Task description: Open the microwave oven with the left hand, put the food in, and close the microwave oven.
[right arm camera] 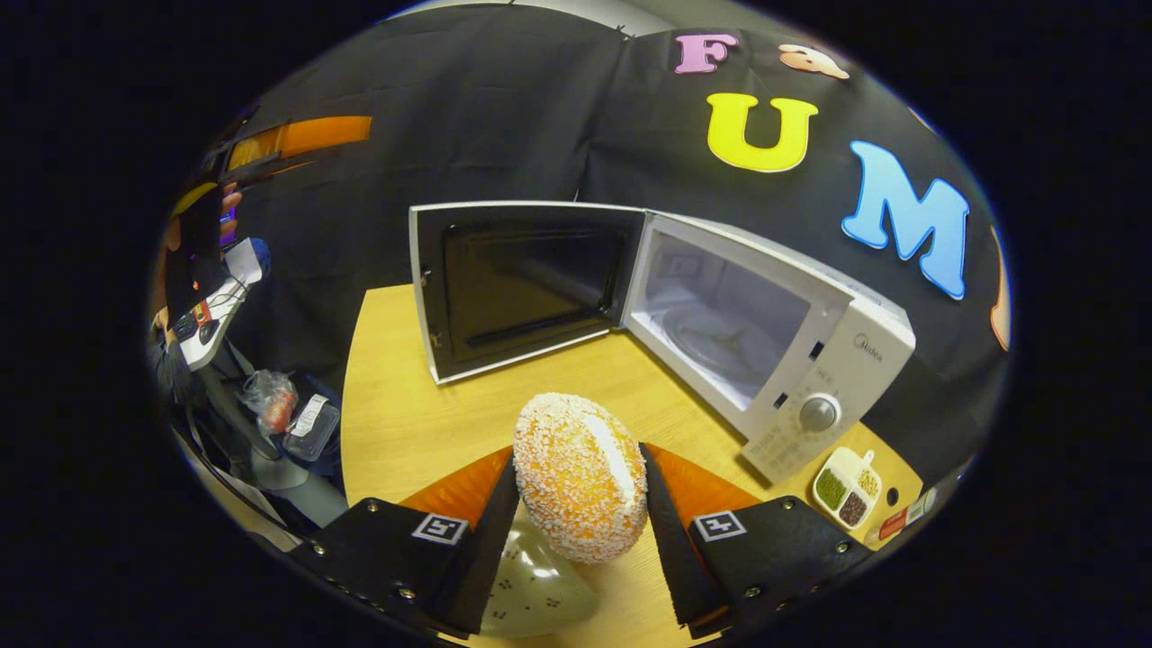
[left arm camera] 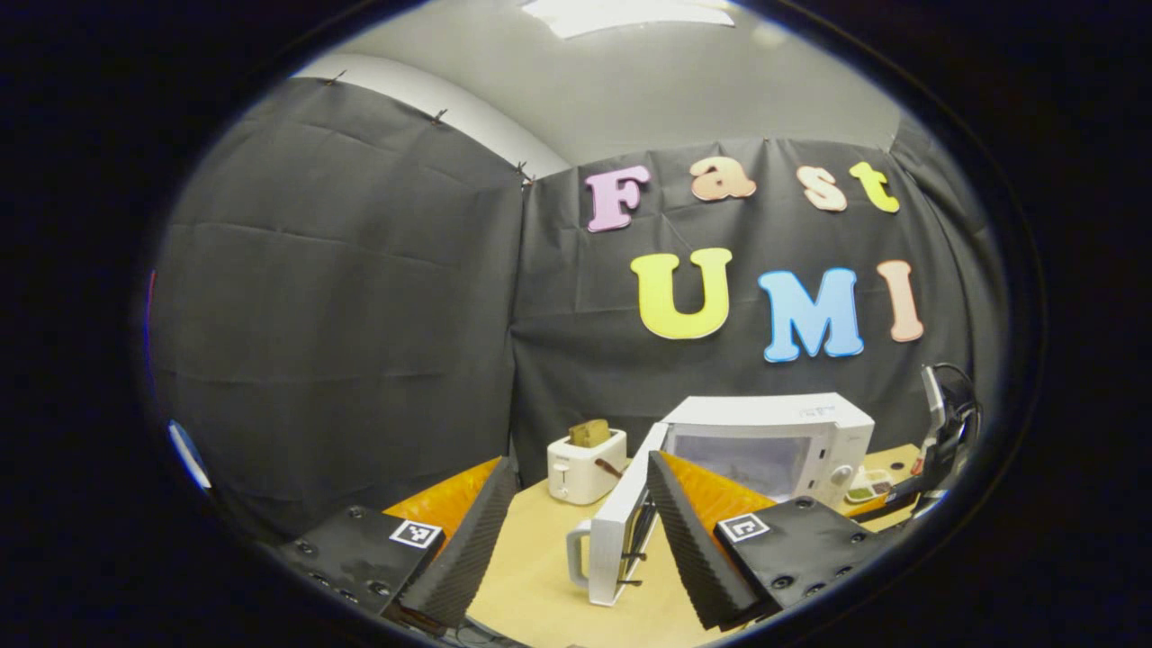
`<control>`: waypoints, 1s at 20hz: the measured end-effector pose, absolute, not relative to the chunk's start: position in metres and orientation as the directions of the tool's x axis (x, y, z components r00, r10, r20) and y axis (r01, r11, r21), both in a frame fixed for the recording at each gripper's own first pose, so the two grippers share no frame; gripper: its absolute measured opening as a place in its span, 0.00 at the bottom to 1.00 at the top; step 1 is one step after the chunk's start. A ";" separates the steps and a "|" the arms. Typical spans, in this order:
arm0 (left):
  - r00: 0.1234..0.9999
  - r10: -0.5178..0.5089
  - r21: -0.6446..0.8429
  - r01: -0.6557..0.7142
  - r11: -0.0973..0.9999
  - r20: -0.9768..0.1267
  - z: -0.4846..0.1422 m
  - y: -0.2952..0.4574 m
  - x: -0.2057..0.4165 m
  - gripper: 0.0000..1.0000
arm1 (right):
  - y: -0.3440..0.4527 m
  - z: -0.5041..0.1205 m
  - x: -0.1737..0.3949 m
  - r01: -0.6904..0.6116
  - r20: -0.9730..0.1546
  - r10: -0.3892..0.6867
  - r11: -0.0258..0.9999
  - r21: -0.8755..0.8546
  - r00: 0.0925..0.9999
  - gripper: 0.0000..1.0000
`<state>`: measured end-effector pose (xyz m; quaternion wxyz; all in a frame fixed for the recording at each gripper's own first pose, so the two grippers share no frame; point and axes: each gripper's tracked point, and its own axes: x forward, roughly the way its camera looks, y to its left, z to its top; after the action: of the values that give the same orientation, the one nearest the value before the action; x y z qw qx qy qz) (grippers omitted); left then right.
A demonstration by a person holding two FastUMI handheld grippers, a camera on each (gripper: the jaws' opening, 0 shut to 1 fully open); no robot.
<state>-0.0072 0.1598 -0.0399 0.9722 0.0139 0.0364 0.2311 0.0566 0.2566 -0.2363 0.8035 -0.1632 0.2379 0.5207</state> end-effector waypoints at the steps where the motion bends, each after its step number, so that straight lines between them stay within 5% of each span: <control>1: 0.890 0.452 0.042 -0.450 0.892 -0.060 -0.040 0.165 -0.004 0.98 | 0.263 -0.230 0.065 -0.913 -0.544 0.760 0.408 -0.026 0.355 0.76; 20: 0.830 0.551 0.047 -0.549 0.835 -0.085 -0.067 0.312 0.026 0.98 | 0.386 -0.246 0.227 -0.820 -0.489 0.663 0.510 -0.259 0.567 0.76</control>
<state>0.0258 0.3121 -0.0673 0.9566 0.0102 0.0475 0.2875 0.2270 0.3863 -0.2456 0.8528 -0.2366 0.1659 0.4350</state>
